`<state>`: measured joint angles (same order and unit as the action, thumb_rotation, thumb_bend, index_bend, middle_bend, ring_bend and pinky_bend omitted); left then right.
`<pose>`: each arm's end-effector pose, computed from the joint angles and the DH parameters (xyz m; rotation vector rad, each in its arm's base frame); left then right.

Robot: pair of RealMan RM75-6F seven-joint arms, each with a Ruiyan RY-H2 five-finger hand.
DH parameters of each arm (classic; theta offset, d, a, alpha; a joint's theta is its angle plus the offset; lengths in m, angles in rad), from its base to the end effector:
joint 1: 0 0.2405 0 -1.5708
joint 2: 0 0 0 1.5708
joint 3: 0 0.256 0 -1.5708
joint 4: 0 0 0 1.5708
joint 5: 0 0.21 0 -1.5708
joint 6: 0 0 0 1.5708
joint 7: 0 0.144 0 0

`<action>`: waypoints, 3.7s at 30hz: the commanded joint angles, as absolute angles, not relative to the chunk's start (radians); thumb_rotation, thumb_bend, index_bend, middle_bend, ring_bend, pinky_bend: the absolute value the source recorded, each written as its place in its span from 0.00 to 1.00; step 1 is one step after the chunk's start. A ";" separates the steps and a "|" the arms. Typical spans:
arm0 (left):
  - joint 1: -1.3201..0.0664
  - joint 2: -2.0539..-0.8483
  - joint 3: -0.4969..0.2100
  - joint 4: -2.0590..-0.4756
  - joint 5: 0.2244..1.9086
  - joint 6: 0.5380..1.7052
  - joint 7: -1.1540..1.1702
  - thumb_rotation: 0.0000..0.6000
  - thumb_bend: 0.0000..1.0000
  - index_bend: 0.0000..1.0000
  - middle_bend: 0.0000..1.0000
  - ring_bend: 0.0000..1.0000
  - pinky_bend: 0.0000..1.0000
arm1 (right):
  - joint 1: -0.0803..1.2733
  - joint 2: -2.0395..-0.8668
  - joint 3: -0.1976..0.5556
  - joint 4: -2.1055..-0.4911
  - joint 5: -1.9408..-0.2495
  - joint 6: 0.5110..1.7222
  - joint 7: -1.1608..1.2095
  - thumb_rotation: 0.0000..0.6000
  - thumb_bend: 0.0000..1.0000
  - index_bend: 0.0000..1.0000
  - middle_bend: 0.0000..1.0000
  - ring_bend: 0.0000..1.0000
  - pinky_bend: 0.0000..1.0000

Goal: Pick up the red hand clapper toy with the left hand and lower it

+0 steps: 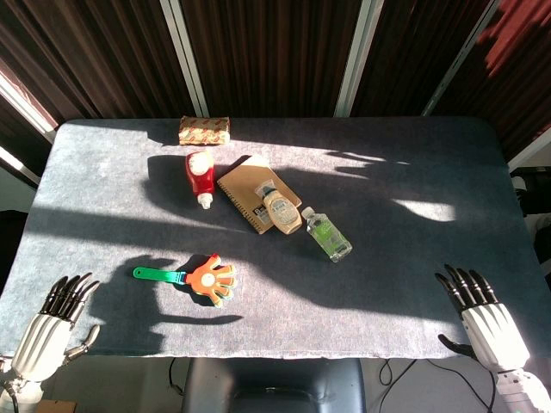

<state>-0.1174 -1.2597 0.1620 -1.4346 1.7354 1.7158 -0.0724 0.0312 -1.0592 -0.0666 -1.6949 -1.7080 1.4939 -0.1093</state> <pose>-0.2959 0.1436 0.1190 -1.5942 -0.8211 -1.1207 -0.2889 -0.1366 0.1459 1.6151 -0.8637 0.8477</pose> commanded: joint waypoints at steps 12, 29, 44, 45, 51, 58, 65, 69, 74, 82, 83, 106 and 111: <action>-0.274 -1.342 0.084 -1.369 1.750 1.468 -0.133 1.00 0.41 0.03 0.00 0.00 0.00 | 0.048 -1.069 -0.070 -1.697 -1.695 1.449 -0.120 1.00 0.16 0.00 0.00 0.00 0.00; -0.468 -1.517 -0.008 -1.236 1.566 1.089 -0.117 1.00 0.40 0.26 0.00 0.00 0.00 | 0.055 -1.069 -0.059 -1.700 -1.669 1.442 -0.116 1.00 0.16 0.00 0.00 0.00 0.00; -0.491 -1.573 -0.024 -1.184 1.491 1.034 -0.017 1.00 0.40 0.31 0.00 0.00 0.00 | 0.053 -1.063 -0.061 -1.703 -1.673 1.450 -0.108 1.00 0.16 0.00 0.00 0.00 0.00; -0.491 -1.577 -0.023 -1.178 1.490 1.036 -0.015 1.00 0.40 0.32 0.00 0.00 0.00 | 0.053 -1.063 -0.062 -1.703 -1.674 1.451 -0.107 1.00 0.16 0.00 0.00 0.00 0.00; -0.488 -1.589 -0.016 -1.172 1.496 1.054 -0.017 1.00 0.41 0.33 0.00 0.00 0.00 | 0.053 -1.061 -0.062 -1.703 -1.675 1.451 -0.105 1.00 0.16 0.00 0.00 0.00 0.00; -0.497 -1.605 -0.017 -1.165 1.484 1.040 -0.022 1.00 0.40 0.33 0.00 0.00 0.00 | 0.051 -1.060 -0.063 -1.705 -1.677 1.455 -0.103 1.00 0.16 0.00 0.00 0.00 0.00; -0.502 -1.618 -0.022 -1.162 1.477 1.042 -0.014 1.00 0.39 0.43 0.00 0.00 0.00 | 0.053 -1.059 -0.063 -1.704 -1.675 1.451 -0.101 1.00 0.16 0.00 0.00 0.00 0.00; -0.505 -1.623 -0.025 -1.158 1.474 1.046 -0.008 1.00 0.41 0.55 0.03 0.00 0.00 | 0.054 -1.059 -0.063 -1.705 -1.676 1.451 -0.101 1.00 0.16 0.00 0.00 0.00 0.00; -0.504 -1.626 -0.025 -1.161 1.467 1.048 -0.004 1.00 0.48 0.70 0.12 0.00 0.00 | 0.054 -1.060 -0.064 -1.705 -1.676 1.449 -0.104 1.00 0.16 0.00 0.00 0.00 0.00; -0.490 -1.614 -0.028 -1.197 1.489 1.098 -0.153 1.00 0.56 0.80 0.30 0.07 0.05 | 0.056 -1.062 -0.066 -1.705 -1.677 1.446 -0.106 1.00 0.16 0.00 0.00 0.00 0.00; -0.487 -1.613 -0.031 -1.201 1.493 1.110 -0.193 1.00 0.56 0.80 0.34 0.10 0.08 | 0.056 -1.062 -0.066 -1.705 -1.678 1.446 -0.107 1.00 0.16 0.00 0.00 0.00 0.00; -0.468 -1.662 -0.030 -1.038 1.644 1.432 -1.157 1.00 0.65 0.81 0.73 0.55 0.75 | 0.057 -1.062 -0.070 -1.707 -1.680 1.442 -0.109 1.00 0.16 0.00 0.00 0.00 0.00; -0.444 -1.561 -0.120 -1.221 1.560 1.497 -1.612 1.00 0.66 0.81 0.72 0.56 0.74 | 0.057 -1.061 -0.071 -1.708 -1.682 1.442 -0.107 1.00 0.16 0.00 0.00 0.00 0.00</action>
